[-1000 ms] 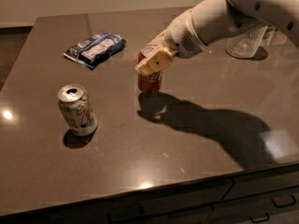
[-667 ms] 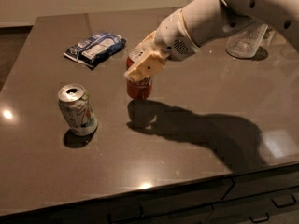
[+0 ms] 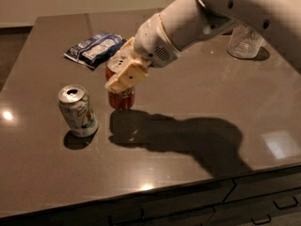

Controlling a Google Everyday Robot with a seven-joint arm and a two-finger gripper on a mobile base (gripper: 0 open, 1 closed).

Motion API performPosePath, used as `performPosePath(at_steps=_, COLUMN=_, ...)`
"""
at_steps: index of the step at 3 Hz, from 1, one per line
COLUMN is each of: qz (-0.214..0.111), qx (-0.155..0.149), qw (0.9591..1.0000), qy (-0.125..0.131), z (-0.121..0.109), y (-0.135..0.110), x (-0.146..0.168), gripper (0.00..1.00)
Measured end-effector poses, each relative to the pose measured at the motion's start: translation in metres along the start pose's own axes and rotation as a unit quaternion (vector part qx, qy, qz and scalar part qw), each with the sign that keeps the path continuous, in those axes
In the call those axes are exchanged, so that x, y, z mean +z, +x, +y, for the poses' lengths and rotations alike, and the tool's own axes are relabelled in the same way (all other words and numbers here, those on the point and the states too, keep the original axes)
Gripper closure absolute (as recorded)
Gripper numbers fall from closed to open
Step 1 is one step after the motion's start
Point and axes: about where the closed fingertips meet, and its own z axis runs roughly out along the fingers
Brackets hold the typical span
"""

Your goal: Move coke can near 7up can

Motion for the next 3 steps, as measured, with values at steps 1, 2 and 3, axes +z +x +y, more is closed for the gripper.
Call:
performPosePath(at_steps=1, qz=0.012, qx=-0.017, qw=0.9997, qy=-0.015, z=0.011, y=-0.002, x=0.020, gripper=1.00)
performPosePath(at_steps=2, qz=0.029, qx=-0.025, qw=0.9988, qy=-0.029, z=0.019, y=0.003, x=0.039, gripper=0.86)
performPosePath(at_steps=3, qz=0.041, qx=-0.029, qw=0.9978, qy=-0.043, z=0.022, y=0.007, x=0.050, gripper=0.62)
